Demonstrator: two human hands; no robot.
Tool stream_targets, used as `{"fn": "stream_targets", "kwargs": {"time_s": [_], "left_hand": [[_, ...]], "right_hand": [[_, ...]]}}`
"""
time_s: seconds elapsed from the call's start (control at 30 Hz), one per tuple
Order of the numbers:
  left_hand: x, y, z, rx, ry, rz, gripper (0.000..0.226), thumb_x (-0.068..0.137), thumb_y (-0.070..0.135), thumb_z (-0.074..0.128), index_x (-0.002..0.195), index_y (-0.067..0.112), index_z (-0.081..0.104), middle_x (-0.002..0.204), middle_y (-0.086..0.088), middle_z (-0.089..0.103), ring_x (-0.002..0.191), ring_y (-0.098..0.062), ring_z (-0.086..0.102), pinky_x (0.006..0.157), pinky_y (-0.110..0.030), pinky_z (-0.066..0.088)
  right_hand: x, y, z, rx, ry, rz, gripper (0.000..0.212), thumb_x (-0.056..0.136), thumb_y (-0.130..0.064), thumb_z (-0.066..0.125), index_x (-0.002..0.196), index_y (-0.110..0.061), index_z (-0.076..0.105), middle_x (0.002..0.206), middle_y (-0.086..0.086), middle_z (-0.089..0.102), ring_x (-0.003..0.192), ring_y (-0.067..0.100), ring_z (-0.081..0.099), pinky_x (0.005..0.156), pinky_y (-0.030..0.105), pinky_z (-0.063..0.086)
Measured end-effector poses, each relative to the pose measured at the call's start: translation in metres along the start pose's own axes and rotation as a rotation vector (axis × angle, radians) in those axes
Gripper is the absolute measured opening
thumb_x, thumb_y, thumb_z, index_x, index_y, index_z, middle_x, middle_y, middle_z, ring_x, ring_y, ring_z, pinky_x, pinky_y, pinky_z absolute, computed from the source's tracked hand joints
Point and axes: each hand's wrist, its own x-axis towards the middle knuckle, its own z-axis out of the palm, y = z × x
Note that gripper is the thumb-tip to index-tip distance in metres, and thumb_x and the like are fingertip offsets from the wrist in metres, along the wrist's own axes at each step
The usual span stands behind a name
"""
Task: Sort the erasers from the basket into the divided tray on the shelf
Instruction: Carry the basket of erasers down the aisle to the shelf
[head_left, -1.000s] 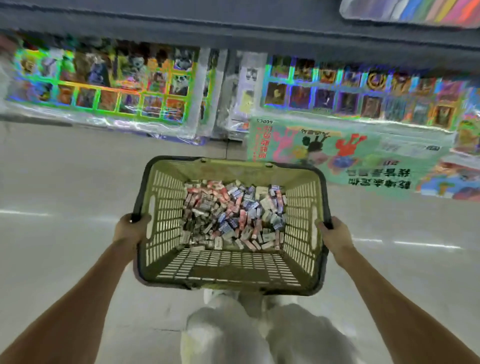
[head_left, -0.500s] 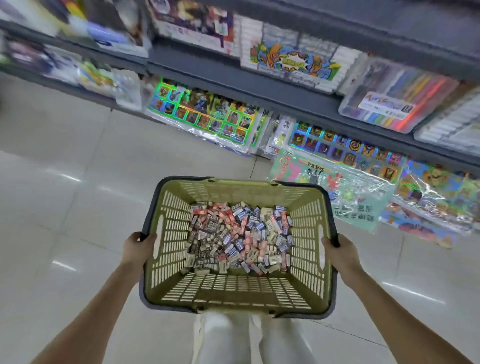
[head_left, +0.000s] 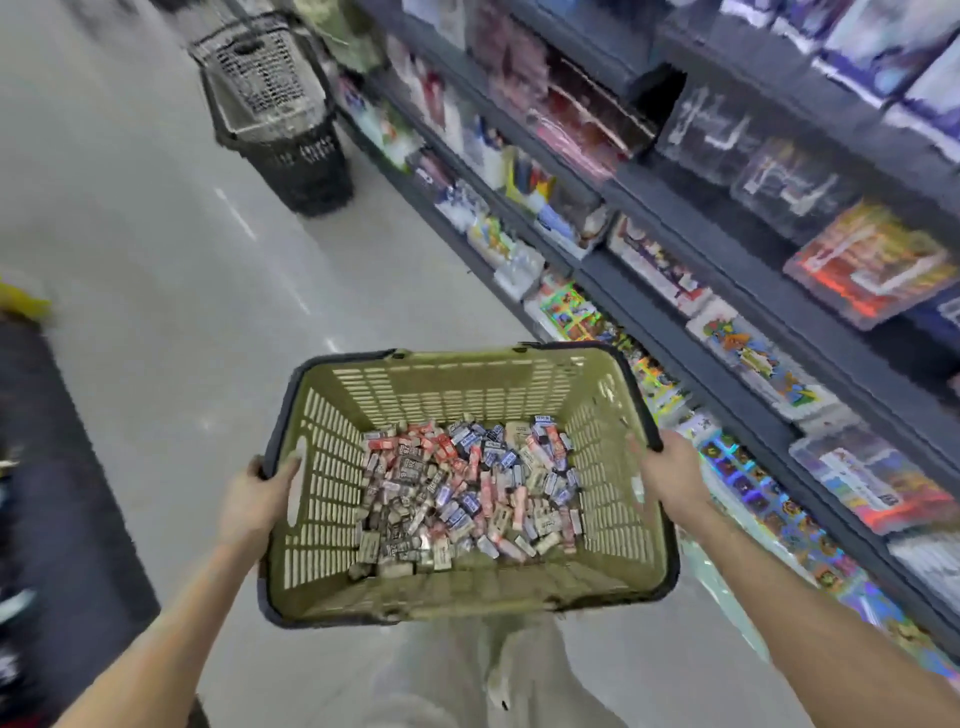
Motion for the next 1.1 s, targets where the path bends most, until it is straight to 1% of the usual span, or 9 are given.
{"fn": "stream_targets", "kwargs": {"time_s": [0.1, 0.27, 0.47, 0.7, 0.77, 0.83, 0.9, 1.0, 1.1], "left_hand": [[0.017, 0.002, -0.043, -0.106, 0.058, 0.005, 0.043, 0.082, 0.057, 0.063, 0.099, 0.018, 0.058, 0.083, -0.005, 0.067, 0.074, -0.029, 0.067, 0.071, -0.048, 0.057], [0.068, 0.012, -0.099, -0.249, 0.13, 0.028, 0.036, 0.09, 0.036, 0.062, 0.103, 0.002, 0.062, 0.089, -0.018, 0.069, 0.08, -0.034, 0.068, 0.075, -0.051, 0.056], [0.149, 0.041, -0.155, -0.364, 0.216, -0.002, 0.022, 0.092, 0.032, 0.06, 0.094, 0.01, 0.058, 0.077, -0.008, 0.068, 0.072, -0.028, 0.068, 0.067, -0.04, 0.056], [0.279, 0.087, -0.204, -0.373, 0.315, -0.036, 0.027, 0.091, 0.033, 0.061, 0.09, 0.006, 0.062, 0.069, 0.001, 0.064, 0.062, -0.014, 0.062, 0.049, -0.024, 0.042], [0.322, 0.105, -0.216, -0.338, 0.354, -0.061, 0.029, 0.09, 0.037, 0.061, 0.087, 0.008, 0.062, 0.065, 0.003, 0.062, 0.058, -0.01, 0.059, 0.045, -0.023, 0.038], [0.364, 0.124, -0.227, -0.321, 0.383, -0.077, 0.028, 0.09, 0.037, 0.061, 0.085, 0.01, 0.062, 0.062, 0.006, 0.06, 0.055, -0.007, 0.057, 0.043, -0.021, 0.035], [0.405, 0.143, -0.242, -0.312, 0.434, -0.104, 0.029, 0.09, 0.037, 0.061, 0.08, 0.011, 0.06, 0.059, 0.007, 0.057, 0.052, -0.005, 0.053, 0.042, -0.019, 0.032], [0.459, 0.175, -0.272, -0.313, 0.503, -0.114, 0.029, 0.089, 0.035, 0.064, 0.07, 0.014, 0.056, 0.053, 0.012, 0.052, 0.05, -0.002, 0.049, 0.041, -0.021, 0.031], [0.511, 0.204, -0.306, -0.322, 0.545, -0.114, 0.038, 0.089, 0.032, 0.064, 0.058, 0.018, 0.047, 0.039, 0.011, 0.042, 0.037, -0.003, 0.044, 0.034, -0.015, 0.029]], "right_hand": [[0.023, -0.07, 0.023, -0.1, -0.098, -0.1, 0.007, 0.088, -0.024, 0.062, 0.089, -0.017, 0.059, 0.072, 0.007, 0.06, 0.067, 0.026, 0.055, 0.061, 0.033, 0.043], [0.062, -0.178, 0.082, -0.174, -0.157, -0.262, 0.016, 0.089, -0.029, 0.061, 0.092, -0.013, 0.063, 0.077, 0.005, 0.065, 0.07, 0.023, 0.059, 0.065, 0.034, 0.044], [0.099, -0.312, 0.156, -0.14, -0.213, -0.312, 0.023, 0.09, -0.033, 0.059, 0.093, -0.011, 0.063, 0.087, 0.014, 0.068, 0.078, 0.03, 0.063, 0.074, 0.043, 0.051], [0.174, -0.461, 0.248, -0.169, -0.261, -0.389, 0.019, 0.09, -0.03, 0.06, 0.082, -0.013, 0.06, 0.073, 0.011, 0.062, 0.073, 0.031, 0.06, 0.067, 0.039, 0.046], [0.207, -0.501, 0.282, -0.178, -0.279, -0.405, 0.025, 0.09, -0.03, 0.059, 0.093, -0.005, 0.064, 0.084, 0.015, 0.066, 0.081, 0.034, 0.062, 0.067, 0.036, 0.045], [0.238, -0.543, 0.317, -0.204, -0.292, -0.41, 0.044, 0.091, -0.032, 0.058, 0.12, 0.001, 0.057, 0.114, 0.018, 0.063, 0.105, 0.035, 0.058, 0.081, 0.04, 0.047], [0.265, -0.589, 0.35, -0.217, -0.311, -0.431, 0.052, 0.091, -0.031, 0.059, 0.129, 0.003, 0.049, 0.13, 0.02, 0.054, 0.117, 0.036, 0.051, 0.093, 0.043, 0.042], [0.296, -0.66, 0.394, -0.209, -0.332, -0.486, 0.033, 0.089, -0.027, 0.062, 0.106, 0.001, 0.061, 0.104, 0.023, 0.064, 0.097, 0.039, 0.058, 0.078, 0.043, 0.046], [0.319, -0.732, 0.437, -0.214, -0.377, -0.498, 0.024, 0.088, -0.028, 0.062, 0.068, -0.018, 0.053, 0.063, 0.004, 0.053, 0.068, 0.028, 0.054, 0.057, 0.035, 0.038]]}}
